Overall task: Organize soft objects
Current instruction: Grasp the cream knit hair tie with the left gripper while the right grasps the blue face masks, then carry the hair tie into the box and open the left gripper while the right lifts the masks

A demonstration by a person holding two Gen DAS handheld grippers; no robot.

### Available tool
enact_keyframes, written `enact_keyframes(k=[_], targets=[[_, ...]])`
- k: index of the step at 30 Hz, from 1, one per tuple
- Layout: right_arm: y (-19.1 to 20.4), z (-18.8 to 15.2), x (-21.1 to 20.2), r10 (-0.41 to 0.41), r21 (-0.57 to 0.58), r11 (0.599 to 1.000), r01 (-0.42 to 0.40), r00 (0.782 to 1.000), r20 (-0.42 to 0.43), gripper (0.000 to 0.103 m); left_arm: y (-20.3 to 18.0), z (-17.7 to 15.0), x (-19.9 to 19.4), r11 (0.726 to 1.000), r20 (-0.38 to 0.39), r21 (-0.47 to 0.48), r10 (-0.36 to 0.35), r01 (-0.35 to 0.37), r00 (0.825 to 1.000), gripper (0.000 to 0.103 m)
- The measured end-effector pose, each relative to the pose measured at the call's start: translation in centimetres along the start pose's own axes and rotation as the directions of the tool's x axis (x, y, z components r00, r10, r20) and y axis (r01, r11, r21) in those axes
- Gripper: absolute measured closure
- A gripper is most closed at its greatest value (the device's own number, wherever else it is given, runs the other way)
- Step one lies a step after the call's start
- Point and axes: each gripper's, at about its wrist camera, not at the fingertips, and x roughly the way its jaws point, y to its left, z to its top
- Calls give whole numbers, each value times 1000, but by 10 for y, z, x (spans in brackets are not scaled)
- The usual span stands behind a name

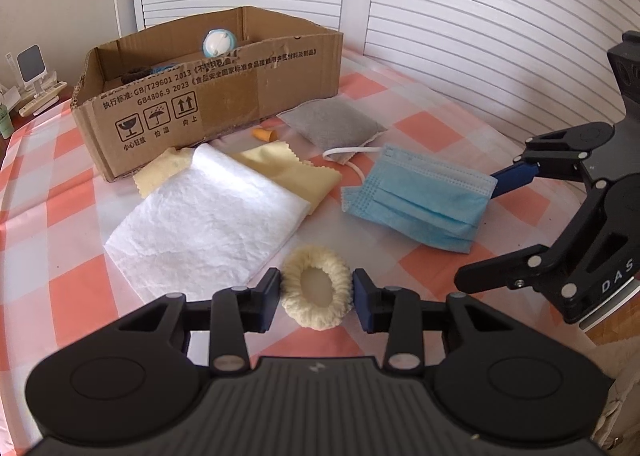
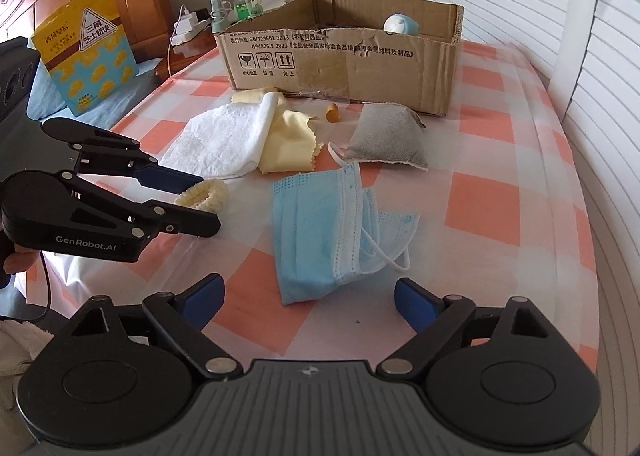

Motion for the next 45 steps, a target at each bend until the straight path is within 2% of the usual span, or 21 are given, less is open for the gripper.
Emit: enact_keyframes(k=[4, 12, 14, 18, 19, 20, 30, 39, 45], targets=[[2, 10, 10, 18, -9, 1000, -18, 1000, 11, 16, 1, 0, -1, 1000, 0, -4, 3, -3, 1000, 64], [1, 25, 23, -38, -27, 999, 39, 998, 40, 37, 2, 2, 1, 1000, -6, -4, 13, -13, 1000, 62], [-2, 27, 23, -61, -16, 998, 62, 997, 47, 50, 2, 2, 1, 1000, -8, -5, 14, -14, 1000, 62], [-2, 28, 22, -113, -17, 993, 114, 992, 62, 64, 2, 2, 1, 1000, -7, -6, 17, -17, 1000, 64], [-1, 28, 22, -128, -23, 991, 130, 989, 68, 72, 2, 2, 1, 1000, -7, -8, 16, -16, 1000, 64], [-1, 28, 22, -137, -26, 990, 139, 988, 70, 75, 2, 2, 1, 1000, -6, -12, 18, -18, 1000, 64], [4, 27, 11, -182, -48, 981, 187, 979, 94, 78, 1, 4, -3, 1000, -8, 0, 30, -30, 1000, 71], [7, 27, -5, -196, -71, 976, 205, 974, 117, 79, 0, 6, -14, 999, -9, 12, 35, -35, 999, 72], [9, 31, -17, -194, -95, 974, 207, 972, 130, 79, 1, 15, -26, 1000, -31, 27, 15, -14, 999, 72]])
